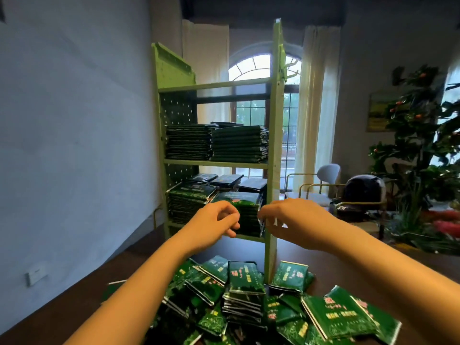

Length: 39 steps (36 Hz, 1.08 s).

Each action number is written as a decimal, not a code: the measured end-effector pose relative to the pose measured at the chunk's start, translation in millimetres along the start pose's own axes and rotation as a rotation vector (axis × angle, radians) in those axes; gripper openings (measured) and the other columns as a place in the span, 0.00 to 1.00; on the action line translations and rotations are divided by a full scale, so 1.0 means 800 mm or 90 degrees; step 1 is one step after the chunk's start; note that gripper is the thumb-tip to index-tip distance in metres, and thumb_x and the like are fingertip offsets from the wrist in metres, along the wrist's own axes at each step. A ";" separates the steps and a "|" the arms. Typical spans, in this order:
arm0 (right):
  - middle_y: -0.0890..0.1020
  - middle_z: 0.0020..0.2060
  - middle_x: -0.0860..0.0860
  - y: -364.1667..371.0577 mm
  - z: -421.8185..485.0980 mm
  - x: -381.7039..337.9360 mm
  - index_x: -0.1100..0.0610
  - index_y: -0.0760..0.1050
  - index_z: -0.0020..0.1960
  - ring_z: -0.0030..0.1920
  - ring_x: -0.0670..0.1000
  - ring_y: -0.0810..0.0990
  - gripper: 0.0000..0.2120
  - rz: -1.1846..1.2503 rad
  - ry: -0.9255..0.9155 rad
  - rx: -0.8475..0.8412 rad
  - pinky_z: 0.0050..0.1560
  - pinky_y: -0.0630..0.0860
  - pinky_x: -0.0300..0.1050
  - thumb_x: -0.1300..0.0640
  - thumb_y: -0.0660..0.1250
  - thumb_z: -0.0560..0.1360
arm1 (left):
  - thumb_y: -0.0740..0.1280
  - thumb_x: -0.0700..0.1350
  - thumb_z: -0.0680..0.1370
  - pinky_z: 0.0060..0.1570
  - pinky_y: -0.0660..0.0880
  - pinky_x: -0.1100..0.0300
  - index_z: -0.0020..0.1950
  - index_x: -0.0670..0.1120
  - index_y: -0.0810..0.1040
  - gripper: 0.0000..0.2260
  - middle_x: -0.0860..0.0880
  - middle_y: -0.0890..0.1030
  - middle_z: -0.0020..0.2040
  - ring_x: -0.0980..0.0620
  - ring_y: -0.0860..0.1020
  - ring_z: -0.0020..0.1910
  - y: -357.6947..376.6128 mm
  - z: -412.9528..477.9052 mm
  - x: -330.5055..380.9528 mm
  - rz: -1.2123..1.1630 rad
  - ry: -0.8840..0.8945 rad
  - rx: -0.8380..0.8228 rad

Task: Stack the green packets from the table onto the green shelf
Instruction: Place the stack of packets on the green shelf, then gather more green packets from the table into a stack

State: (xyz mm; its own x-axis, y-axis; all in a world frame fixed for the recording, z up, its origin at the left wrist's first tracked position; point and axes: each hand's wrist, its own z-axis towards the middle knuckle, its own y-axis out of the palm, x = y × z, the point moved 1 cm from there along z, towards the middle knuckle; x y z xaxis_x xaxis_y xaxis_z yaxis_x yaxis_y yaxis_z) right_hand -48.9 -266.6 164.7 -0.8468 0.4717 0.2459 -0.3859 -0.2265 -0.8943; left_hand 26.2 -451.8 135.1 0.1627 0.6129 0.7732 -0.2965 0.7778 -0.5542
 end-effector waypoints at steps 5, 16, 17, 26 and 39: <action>0.80 0.53 0.45 0.051 -0.049 0.010 0.48 0.72 0.63 0.52 0.49 0.78 0.13 0.088 0.055 -0.076 0.49 0.76 0.46 0.51 0.61 0.79 | 0.63 0.43 0.81 0.37 0.73 0.68 0.48 0.50 0.76 0.04 0.49 0.82 0.45 0.56 0.81 0.40 0.048 -0.022 -0.028 0.024 0.001 -0.015; 0.78 0.53 0.46 0.130 -0.153 0.045 0.50 0.77 0.58 0.54 0.48 0.75 0.11 0.227 0.173 -0.153 0.54 0.73 0.47 0.51 0.64 0.77 | 0.64 0.46 0.80 0.53 0.65 0.69 0.61 0.46 0.76 0.10 0.50 0.77 0.59 0.56 0.73 0.57 0.173 -0.040 -0.065 0.157 0.040 -0.102; 0.78 0.55 0.46 0.137 -0.161 0.051 0.51 0.77 0.59 0.56 0.48 0.75 0.11 0.236 0.187 -0.162 0.55 0.73 0.47 0.51 0.64 0.77 | 0.64 0.46 0.81 0.53 0.64 0.69 0.63 0.45 0.75 0.12 0.50 0.76 0.60 0.56 0.72 0.57 0.182 -0.040 -0.063 0.161 0.035 -0.111; 0.72 0.64 0.44 0.175 -0.204 0.071 0.50 0.66 0.71 0.60 0.39 0.69 0.25 0.401 0.276 -0.191 0.58 0.63 0.30 0.51 0.68 0.76 | 0.61 0.47 0.81 0.64 0.69 0.59 0.68 0.47 0.71 0.15 0.49 0.74 0.66 0.53 0.72 0.64 0.254 -0.032 -0.054 0.124 -0.016 -0.171; 0.81 0.57 0.42 0.201 -0.228 0.086 0.46 0.78 0.61 0.57 0.45 0.76 0.16 0.350 0.262 -0.010 0.58 0.72 0.45 0.46 0.69 0.74 | 0.57 0.43 0.82 0.45 0.70 0.57 0.57 0.50 0.74 0.08 0.52 0.79 0.46 0.51 0.76 0.45 0.280 0.002 -0.057 0.179 -0.094 -0.073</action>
State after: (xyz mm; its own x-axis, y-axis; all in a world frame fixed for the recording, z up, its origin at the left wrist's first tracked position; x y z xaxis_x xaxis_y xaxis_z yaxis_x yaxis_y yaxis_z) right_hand -102.4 -115.4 -30.2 -0.7085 0.5783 -0.4046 0.0681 -0.5146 -0.8548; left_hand -49.1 -305.7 -23.5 -0.0504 0.7856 0.6167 -0.2013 0.5968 -0.7767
